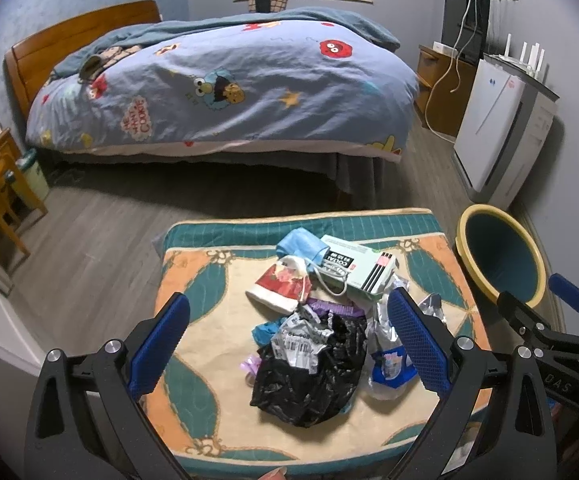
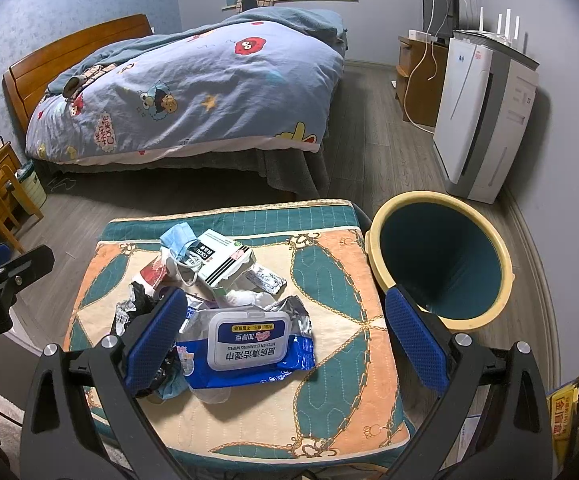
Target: Collect trash
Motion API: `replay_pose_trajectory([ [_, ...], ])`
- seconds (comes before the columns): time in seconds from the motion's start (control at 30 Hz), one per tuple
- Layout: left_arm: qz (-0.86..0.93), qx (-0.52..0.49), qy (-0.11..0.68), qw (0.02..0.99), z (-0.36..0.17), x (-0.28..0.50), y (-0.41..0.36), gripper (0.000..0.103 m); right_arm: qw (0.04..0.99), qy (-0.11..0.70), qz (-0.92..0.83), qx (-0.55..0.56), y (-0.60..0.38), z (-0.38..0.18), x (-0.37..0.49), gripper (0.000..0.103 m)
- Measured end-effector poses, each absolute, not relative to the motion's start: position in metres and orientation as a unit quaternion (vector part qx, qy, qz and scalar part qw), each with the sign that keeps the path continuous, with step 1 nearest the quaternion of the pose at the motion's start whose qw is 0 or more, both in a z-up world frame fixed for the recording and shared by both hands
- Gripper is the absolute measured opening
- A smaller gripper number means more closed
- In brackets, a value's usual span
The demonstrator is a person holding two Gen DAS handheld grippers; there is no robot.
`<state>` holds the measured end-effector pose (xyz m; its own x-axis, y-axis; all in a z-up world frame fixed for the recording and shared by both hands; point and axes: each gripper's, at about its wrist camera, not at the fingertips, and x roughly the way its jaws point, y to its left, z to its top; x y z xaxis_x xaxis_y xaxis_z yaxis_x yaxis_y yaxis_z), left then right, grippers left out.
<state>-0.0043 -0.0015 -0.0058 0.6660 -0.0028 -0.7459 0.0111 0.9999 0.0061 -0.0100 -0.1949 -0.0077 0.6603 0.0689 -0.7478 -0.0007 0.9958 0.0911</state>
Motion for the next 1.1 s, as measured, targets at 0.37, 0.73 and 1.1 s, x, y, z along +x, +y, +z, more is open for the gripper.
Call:
replay_pose_trajectory([
  [0.37, -0.004, 0.005, 0.409, 0.913, -0.0062, -0.0045, -0.0017, 0.098, 0.91, 0.412, 0.018, 0.041, -0.1947, -0.0089, -0.0104, 0.098],
  [0.73, -0.004, 0.006, 0.41, 0.912, -0.0062, -0.0043, -0.0028, 0.098, 0.909, 0.414, 0.018, 0.04, -0.1952, -0.0102, -0.0102, 0.098],
  [1.1, -0.003, 0.005, 0.409, 0.912, -0.0056, -0.0042, -0.0027, 0.098, 0.909, 0.414, 0.018, 0.041, -0.1957, -0.0115, -0.0107, 0.098],
])
